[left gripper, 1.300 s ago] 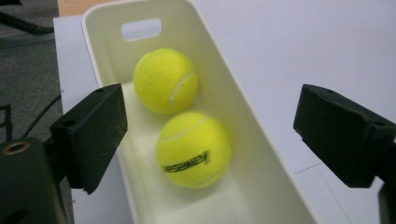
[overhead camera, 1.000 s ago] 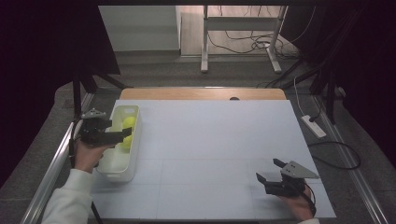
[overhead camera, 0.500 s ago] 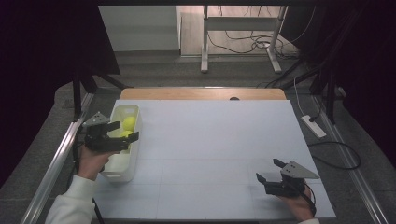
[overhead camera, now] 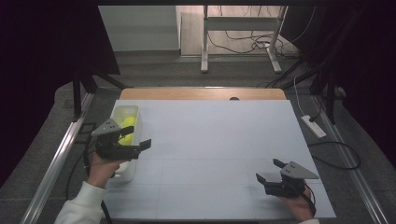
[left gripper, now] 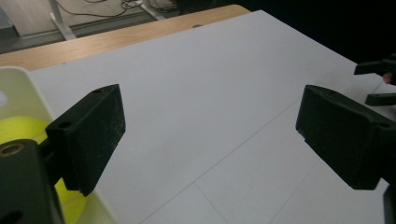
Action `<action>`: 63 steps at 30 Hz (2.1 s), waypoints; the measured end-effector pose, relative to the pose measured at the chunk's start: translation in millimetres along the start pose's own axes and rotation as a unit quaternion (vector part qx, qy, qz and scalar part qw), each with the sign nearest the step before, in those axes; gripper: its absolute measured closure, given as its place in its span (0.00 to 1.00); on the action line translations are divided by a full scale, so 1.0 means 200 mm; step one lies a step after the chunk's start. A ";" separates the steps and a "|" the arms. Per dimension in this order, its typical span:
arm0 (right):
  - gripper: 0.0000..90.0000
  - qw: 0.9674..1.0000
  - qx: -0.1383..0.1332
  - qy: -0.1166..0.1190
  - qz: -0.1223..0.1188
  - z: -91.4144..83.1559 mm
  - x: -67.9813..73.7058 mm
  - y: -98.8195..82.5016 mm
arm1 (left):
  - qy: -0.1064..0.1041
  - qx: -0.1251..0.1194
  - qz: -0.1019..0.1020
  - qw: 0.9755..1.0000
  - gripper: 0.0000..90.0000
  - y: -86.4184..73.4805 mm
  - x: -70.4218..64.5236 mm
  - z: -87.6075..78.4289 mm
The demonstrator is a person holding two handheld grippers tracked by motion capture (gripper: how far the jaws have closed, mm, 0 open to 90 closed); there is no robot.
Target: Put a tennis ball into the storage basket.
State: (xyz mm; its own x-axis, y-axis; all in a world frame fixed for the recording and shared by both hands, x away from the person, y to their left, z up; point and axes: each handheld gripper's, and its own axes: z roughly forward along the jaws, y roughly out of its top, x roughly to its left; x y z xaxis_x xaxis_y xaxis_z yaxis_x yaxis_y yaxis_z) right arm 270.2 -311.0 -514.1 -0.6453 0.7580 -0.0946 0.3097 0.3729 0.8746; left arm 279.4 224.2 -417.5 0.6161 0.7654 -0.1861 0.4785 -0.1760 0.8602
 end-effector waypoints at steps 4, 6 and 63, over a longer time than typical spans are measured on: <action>0.14 1.000 0.000 0.001 0.000 0.00 0.00 0.00 | -0.015 0.001 0.010 1.000 0.10 -0.01 -0.05 0.02; 0.14 1.000 0.000 0.001 0.000 0.00 0.00 0.00 | -0.022 0.001 0.016 1.000 0.10 -0.01 -0.08 0.03; 0.14 1.000 -0.001 0.025 -0.005 -0.02 0.01 -0.02 | -0.031 0.023 0.030 0.999 0.12 -0.57 -0.24 0.17</action>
State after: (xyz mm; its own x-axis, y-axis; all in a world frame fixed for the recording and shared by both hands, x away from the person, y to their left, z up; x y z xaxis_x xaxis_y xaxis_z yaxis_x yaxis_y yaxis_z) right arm 265.2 -312.1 -516.0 -0.6825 0.7267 -0.0786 0.3018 0.3781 0.8752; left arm 215.9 187.0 -522.5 0.6804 0.7139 -0.1655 0.4671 -0.2484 0.8486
